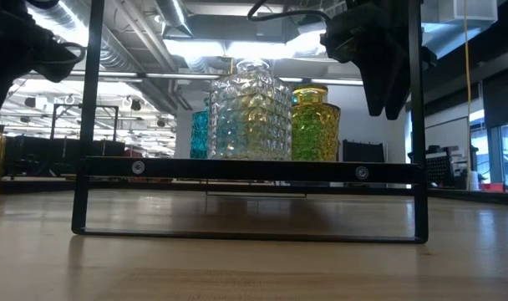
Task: Sort vases onto shelf
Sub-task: Put the yellow vase on the shelf aligned with the other yellow vase
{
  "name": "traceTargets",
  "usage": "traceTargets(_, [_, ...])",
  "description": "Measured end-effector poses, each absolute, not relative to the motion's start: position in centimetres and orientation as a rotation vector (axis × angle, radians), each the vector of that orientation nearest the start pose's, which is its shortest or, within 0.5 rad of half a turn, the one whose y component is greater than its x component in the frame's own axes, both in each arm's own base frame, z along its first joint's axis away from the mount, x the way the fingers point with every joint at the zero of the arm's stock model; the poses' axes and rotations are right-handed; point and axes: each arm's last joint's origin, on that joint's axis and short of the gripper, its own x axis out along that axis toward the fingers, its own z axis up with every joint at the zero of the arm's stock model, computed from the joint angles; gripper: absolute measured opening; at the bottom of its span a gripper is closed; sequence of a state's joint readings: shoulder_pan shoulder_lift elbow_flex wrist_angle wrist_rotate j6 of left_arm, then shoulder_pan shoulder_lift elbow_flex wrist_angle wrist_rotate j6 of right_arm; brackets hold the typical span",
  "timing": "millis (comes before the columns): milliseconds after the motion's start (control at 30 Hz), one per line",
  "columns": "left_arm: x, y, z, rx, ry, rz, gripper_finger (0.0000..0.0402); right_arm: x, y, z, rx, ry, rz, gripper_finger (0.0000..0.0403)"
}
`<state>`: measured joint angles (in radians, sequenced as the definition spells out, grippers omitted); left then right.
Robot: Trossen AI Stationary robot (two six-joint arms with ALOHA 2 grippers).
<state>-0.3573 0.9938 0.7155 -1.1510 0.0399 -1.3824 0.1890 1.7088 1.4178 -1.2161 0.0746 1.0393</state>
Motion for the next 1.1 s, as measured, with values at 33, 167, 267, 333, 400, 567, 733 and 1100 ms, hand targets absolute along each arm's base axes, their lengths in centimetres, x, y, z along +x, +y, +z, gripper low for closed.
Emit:
traceTargets(33, [13.3,-5.1,21.9,-0.896,1.351,0.677,0.015,30.9,5.7,25.6,0.637,1.37,-0.676,0.017])
traceTargets(167, [13.7,-5.1,22.0,-0.905,1.298,0.664,0.0133,30.9,5.7,25.6,0.638,1.369,-0.675,0.017])
traceTargets(267, [14.1,-5.0,22.0,-0.919,1.261,0.658,0.0131,31.0,5.7,25.6,0.645,1.367,-0.667,0.017])
traceTargets(333, [14.6,-4.8,22.1,-0.924,1.214,0.643,0.013,31.0,5.7,25.6,0.647,1.364,-0.664,0.017])
traceTargets(400, [15.0,-4.5,22.2,-0.923,1.176,0.623,0.013,31.1,5.7,25.6,0.648,1.362,-0.663,0.017])
traceTargets(567, [15.6,-3.6,22.6,-0.928,1.121,0.63,0.0131,31.1,5.8,25.6,0.653,1.367,-0.658,0.017])
traceTargets(733, [15.6,-3.3,24.4,-0.92,1.118,0.65,0.0119,31.0,5.8,25.6,0.663,1.376,-0.648,0.017])
traceTargets(1100, [14.5,-3.4,25.0,-0.949,1.255,0.671,0.0105,31.0,5.8,25.6,0.664,1.377,-0.648,0.017])
